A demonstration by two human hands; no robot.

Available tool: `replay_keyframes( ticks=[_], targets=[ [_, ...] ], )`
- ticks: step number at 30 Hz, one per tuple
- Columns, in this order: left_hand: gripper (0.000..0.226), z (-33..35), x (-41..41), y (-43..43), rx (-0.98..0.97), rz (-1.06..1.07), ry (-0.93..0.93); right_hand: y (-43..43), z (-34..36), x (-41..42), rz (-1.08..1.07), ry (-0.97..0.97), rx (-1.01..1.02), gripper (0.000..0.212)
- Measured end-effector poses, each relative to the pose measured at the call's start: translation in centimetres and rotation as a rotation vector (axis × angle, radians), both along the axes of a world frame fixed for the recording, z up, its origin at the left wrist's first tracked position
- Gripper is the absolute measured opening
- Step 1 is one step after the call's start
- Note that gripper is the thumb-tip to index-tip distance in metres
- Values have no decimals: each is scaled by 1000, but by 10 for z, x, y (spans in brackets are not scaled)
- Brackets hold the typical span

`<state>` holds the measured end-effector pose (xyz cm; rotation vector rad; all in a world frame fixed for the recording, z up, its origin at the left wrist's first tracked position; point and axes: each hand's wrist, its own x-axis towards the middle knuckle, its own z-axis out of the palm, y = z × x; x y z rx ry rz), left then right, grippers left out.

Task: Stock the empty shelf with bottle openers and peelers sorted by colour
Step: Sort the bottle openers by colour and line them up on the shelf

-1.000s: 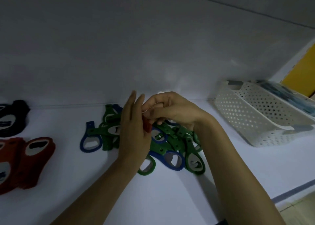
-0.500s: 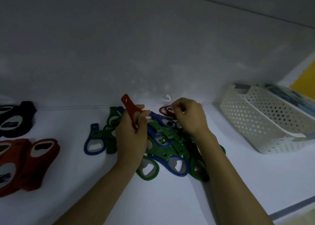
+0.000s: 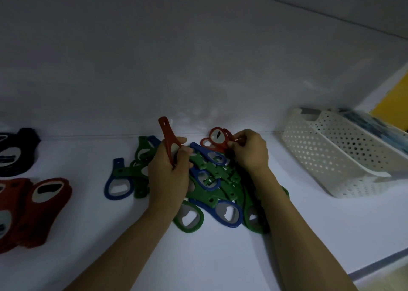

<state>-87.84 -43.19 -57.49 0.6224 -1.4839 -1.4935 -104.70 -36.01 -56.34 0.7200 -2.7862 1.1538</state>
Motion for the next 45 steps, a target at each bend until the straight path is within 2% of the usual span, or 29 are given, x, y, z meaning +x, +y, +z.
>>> replay_keyframes(
  ticks=[2, 4, 7, 11, 14, 16, 18, 21, 25, 27, 28, 29, 31, 32, 33, 34, 37, 40, 42, 45],
  targets=[
    [9, 0, 0, 0, 8, -4, -8, 0, 0, 1, -19, 47, -72, 12],
    [8, -1, 0, -1, 19, -5, -14, 1, 3, 2, -29, 44, -237, 14],
    [12, 1, 0, -3, 50, -10, -6, 4, 15, 7, 155, -174, -549, 14],
    [34, 11, 3, -4, 202, -29, 29, 11, 28, 21, 598, -480, -533, 13],
    [52, 23, 7, -7, 277, -133, -71, 8, 30, 33, 800, -483, -438, 14],
    [49, 26, 9, -7, 164, -231, -151, 4, 30, 37, 819, -491, -473, 13],
    [31, 28, 10, -7, 72, -305, -209, 2, 30, 38, 801, -476, -521, 14],
    [2, 28, 11, -12, 193, -414, -189, -1, 29, 40, 768, -470, -579, 26],
    [6, 27, 12, -13, 216, -493, -192, -7, 29, 43, 809, -509, -634, 26],
    [7, 26, 12, -13, 234, -467, -158, -9, 28, 38, 620, -422, -663, 19],
    [8, 26, 12, -14, 265, -443, -127, -9, 25, 32, 467, -328, -623, 19],
    [8, 26, 12, -16, 299, -418, -98, -8, 20, 25, 314, -182, -488, 21],
    [9, 24, 11, -19, 361, -367, -58, -5, 6, 10, 119, 112, 72, 29],
    [9, 24, 10, -20, 391, -347, -42, -4, 1, 6, 81, 168, 321, 33],
    [11, 24, 10, -20, 430, -337, -23, -4, -3, 4, 65, 180, 458, 36],
    [17, 25, 10, -20, 481, -337, -2, -4, -5, 4, 63, 181, 494, 35],
    [38, 27, 8, -21, 645, -353, 73, -8, -3, 1, 63, 202, 433, 26],
    [36, 26, 8, -22, 680, -381, 124, -8, 0, 1, 64, 64, 342, 16],
    [32, 26, 8, -22, 711, -388, 150, -7, 2, 6, 91, -3, 53, 4],
    [29, 26, 8, -22, 751, -397, 168, -6, 13, 18, 165, -221, -503, 5]
  ],
)
